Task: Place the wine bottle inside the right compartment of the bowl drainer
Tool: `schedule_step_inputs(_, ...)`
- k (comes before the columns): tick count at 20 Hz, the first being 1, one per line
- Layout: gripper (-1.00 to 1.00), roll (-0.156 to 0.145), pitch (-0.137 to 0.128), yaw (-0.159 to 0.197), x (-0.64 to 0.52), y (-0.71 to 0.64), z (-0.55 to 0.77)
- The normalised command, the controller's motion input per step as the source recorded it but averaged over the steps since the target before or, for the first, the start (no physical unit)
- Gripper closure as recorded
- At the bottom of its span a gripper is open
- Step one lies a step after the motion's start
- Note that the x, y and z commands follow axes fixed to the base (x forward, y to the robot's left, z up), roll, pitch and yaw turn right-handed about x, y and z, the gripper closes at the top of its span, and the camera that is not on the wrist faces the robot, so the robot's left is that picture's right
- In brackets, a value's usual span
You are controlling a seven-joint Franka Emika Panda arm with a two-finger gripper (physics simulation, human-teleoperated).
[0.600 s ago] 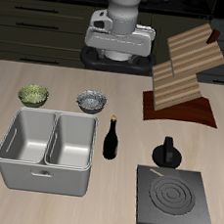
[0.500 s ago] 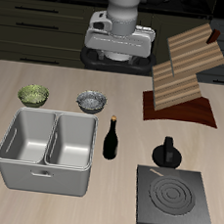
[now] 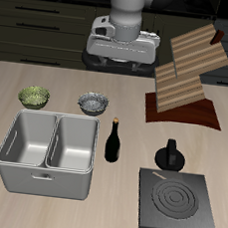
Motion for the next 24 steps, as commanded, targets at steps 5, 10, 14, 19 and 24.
schedule_step_inputs(5, -1.00, -0.005, 0.028, 0.006, 0.23, -0.04, -0.10)
schedule_step_inputs(10, -1.00, 0.001, 0.008, 0.012, 0.16, -0.04, -0.08)
schedule_step_inputs(14, -1.00, 0.015, 0.012, -0.010, 0.15, -0.06, -0.06)
schedule_step_inputs(19, -1.00, -0.017, -0.007, 0.023, 0.16, -0.07, 0.00)
schedule_step_inputs(24, -1.00, -0.003, 0.001, 0.018, 0.17, 0.03, -0.01)
